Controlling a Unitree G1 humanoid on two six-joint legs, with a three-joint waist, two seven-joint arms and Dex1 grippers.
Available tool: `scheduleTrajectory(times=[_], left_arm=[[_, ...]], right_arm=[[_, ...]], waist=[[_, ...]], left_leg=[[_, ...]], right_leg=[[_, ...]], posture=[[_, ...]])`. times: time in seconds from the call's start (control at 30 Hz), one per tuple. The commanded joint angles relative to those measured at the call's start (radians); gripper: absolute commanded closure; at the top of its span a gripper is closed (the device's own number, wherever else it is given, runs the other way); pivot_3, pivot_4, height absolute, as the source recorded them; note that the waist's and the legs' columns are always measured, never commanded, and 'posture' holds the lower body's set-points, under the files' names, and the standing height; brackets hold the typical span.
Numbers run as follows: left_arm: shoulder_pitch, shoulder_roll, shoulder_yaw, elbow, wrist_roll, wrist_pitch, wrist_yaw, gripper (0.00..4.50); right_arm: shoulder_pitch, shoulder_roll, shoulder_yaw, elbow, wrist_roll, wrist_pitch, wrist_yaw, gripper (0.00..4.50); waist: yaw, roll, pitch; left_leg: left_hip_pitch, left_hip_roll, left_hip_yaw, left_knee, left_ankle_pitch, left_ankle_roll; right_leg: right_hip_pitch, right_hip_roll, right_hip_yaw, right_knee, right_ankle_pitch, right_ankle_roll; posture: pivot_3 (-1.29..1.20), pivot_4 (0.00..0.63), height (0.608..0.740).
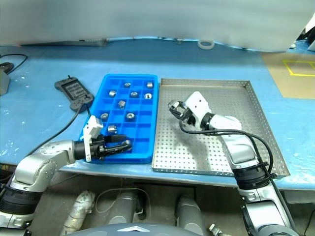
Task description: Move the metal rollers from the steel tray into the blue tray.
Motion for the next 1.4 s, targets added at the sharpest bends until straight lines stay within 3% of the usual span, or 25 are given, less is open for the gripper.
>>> scheduleTrajectory(times=[0.03,0.3,0.43,0.8,1.27,1.3,1.4], left_arm=[[-0.001,0.009,-0.001,0.010,0.002,0.004,-0.004,0.57],[-0.097,0.006,0.102,0.036,-0.061,0.004,0.004,0.57],[-0.142,0.005,0.148,0.073,-0.087,-0.004,-0.009,0.57],[-0.066,0.028,0.233,0.045,-0.101,-0.039,-0.018,0.57],[-0.042,0.006,0.236,0.003,-0.113,-0.037,0.027,0.57],[-0.045,0.004,0.232,0.003,-0.113,-0.037,0.029,0.55],[-0.061,0.000,0.223,0.016,-0.111,-0.037,0.028,0.55]], right_arm=[[-0.013,-0.007,-0.026,-0.051,0.018,-0.001,0.009,3.28],[-0.076,0.006,-0.006,-0.050,0.074,0.024,0.094,3.28],[-0.143,0.065,0.057,0.050,0.043,-0.016,0.119,3.28],[-0.215,0.189,0.146,0.302,-0.024,-0.147,0.164,3.28],[-0.266,0.252,0.143,0.479,-0.099,-0.260,0.121,3.28],[-0.264,0.252,0.142,0.475,-0.098,-0.257,0.126,2.54],[-0.251,0.248,0.144,0.447,-0.100,-0.222,0.125,1.65]], waist=[[-0.001,0.000,0.000],[0.000,0.000,0.000],[-0.003,0.000,0.000],[0.003,-0.002,-0.001],[0.009,-0.003,-0.001],[0.008,-0.003,-0.001],[0.008,-0.003,-0.001]], left_leg=[[0.000,0.000,0.000,0.000,0.000,0.000],[0.000,0.000,0.000,0.000,0.001,-0.001],[-0.001,0.000,0.000,0.000,0.001,-0.001],[-0.016,0.000,-0.001,0.004,0.001,-0.001],[-0.015,0.000,-0.001,0.004,0.001,-0.001],[-0.015,0.000,-0.001,0.004,0.001,-0.001],[-0.015,0.000,-0.001,0.004,0.001,-0.001]], right_leg=[[0.000,0.000,0.000,0.000,0.000,0.000],[0.000,0.000,0.000,0.001,0.000,0.000],[-0.001,0.000,0.000,0.001,0.000,0.000],[-0.013,0.000,-0.002,0.001,0.000,-0.001],[-0.013,0.000,-0.002,0.003,0.000,-0.001],[-0.013,0.000,-0.002,0.003,0.000,-0.001],[-0.013,0.000,-0.002,0.003,0.000,-0.001]], posture=[[0.00,0.150,0.740],[0.02,0.150,0.740],[0.03,0.150,0.740],[0.10,0.150,0.740],[0.11,0.150,0.740],[0.11,0.150,0.740],[0.10,0.150,0.740]])
